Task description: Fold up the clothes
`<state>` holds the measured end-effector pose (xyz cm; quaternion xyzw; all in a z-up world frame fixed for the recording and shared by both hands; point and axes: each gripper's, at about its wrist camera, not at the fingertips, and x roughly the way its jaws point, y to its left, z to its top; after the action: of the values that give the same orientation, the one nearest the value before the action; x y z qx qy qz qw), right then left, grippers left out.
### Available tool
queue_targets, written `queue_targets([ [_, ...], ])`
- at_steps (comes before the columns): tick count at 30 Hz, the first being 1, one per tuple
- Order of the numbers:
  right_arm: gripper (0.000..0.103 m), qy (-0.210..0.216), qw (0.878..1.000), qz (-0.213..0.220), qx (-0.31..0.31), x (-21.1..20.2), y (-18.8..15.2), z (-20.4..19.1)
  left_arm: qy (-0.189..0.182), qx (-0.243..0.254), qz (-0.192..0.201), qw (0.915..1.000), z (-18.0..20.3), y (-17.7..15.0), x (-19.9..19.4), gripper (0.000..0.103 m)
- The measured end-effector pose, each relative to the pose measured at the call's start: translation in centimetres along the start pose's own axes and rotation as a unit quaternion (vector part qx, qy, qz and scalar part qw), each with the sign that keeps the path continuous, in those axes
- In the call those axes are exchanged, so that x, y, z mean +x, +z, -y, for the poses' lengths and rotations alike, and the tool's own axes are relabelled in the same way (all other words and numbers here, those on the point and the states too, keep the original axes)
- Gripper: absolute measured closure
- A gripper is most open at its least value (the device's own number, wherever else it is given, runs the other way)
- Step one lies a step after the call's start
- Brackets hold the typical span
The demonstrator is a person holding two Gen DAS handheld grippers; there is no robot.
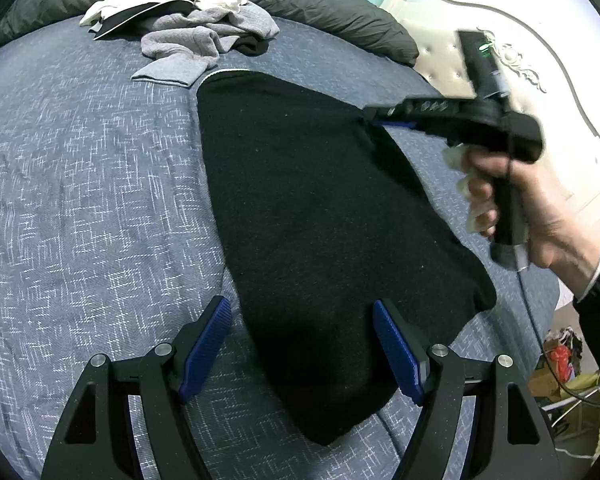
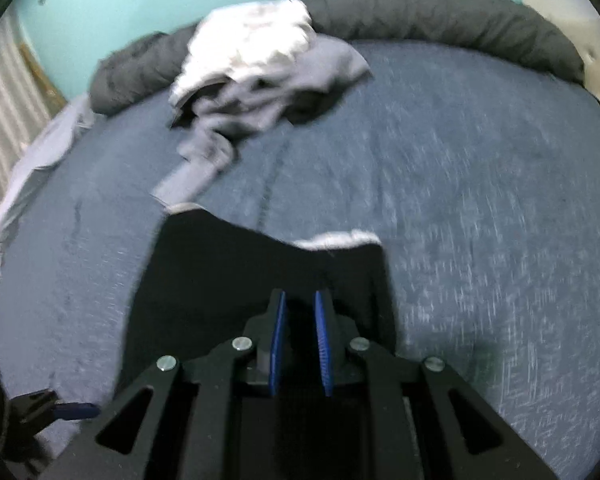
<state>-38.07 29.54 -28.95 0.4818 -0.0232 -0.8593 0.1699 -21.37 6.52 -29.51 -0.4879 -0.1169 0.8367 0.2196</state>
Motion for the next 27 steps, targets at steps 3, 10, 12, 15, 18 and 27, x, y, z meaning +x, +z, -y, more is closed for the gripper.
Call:
queue_targets([
  [3,0.101,-0.017,1.000,-0.015,0.014,1.3,-0.4,1.1,-0.002,0.000,-0.001,1.0000,-0.2,0.0,0.0,0.026],
  [10,0.103,-0.049,0.998,-0.039,0.008,3.4,-0.4,1.7,-0.004,0.000,-0.001,1.0000,-0.1,0.1,0.1,0.026],
  [12,0.103,-0.050,0.998,-0.040,0.008,3.6,-0.5,2.0,-0.005,-0.001,0.000,1.0000,-0.2,0.1,0.0,0.026],
  [15,0.103,-0.053,0.998,-0.039,0.015,2.8,-0.2,1.7,-0.003,-0.001,-0.001,1.0000,-0.2,-0.1,-0.2,0.026],
  [18,0.103,-0.051,0.998,-0.020,0.023,0.3,-0.1,1.2,-0.003,0.000,0.000,1.0000,-0.1,-0.2,-0.4,0.026],
  [27,0.101,0.008,1.000,-0.013,0.009,-8.3,-7.2,-2.8,-0.003,-0.004,0.017,0.9998,-0.4,-0.1,-2.0,0.026],
])
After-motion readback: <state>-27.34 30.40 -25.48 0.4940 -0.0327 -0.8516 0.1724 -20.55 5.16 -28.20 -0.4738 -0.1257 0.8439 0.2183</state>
